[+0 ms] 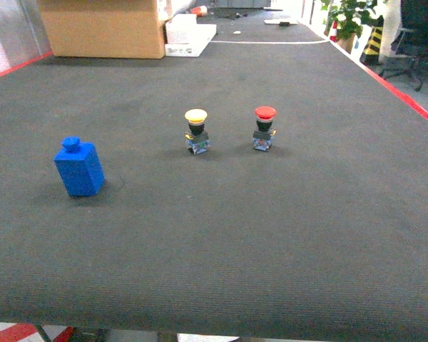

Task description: Pick blue part to blue bin on bottom shelf

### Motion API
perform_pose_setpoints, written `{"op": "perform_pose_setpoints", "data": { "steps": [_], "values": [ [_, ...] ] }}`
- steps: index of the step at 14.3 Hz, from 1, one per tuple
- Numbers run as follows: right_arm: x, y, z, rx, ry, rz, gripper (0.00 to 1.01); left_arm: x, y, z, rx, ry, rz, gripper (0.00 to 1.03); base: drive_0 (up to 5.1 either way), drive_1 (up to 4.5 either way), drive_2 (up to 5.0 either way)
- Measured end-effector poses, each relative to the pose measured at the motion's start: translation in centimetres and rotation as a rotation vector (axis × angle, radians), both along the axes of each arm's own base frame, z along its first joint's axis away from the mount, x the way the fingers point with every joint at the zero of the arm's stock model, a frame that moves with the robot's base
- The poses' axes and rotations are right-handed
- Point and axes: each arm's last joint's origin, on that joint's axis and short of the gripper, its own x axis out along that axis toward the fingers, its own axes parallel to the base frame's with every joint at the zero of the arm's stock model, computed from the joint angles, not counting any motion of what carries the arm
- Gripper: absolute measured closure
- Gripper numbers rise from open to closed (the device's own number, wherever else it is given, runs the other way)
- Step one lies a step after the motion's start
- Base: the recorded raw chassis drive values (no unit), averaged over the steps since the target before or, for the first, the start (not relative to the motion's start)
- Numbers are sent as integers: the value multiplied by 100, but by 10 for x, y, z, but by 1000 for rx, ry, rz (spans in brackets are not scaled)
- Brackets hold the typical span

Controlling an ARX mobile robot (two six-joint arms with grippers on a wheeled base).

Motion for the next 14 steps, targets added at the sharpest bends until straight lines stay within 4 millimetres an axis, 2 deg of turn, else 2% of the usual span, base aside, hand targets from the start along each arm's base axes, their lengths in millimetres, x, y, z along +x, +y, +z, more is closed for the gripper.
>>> {"op": "perform_pose_setpoints", "data": {
  "steps": [1,2,11,14],
  "values": [
    [0,0,0,0,0,0,3,72,-3,-34,5,95,-18,5,0,0,0],
    [0,0,0,0,0,0,3,97,-3,-53,24,147,-18,5,0,0,0],
    [0,0,0,0,0,0,3,133,-4,-71,56,175,-34,5,0,0,0],
    [0,0,0,0,0,0,3,171,-2,-83,104,170,-26,5,0,0,0]
  ]
}}
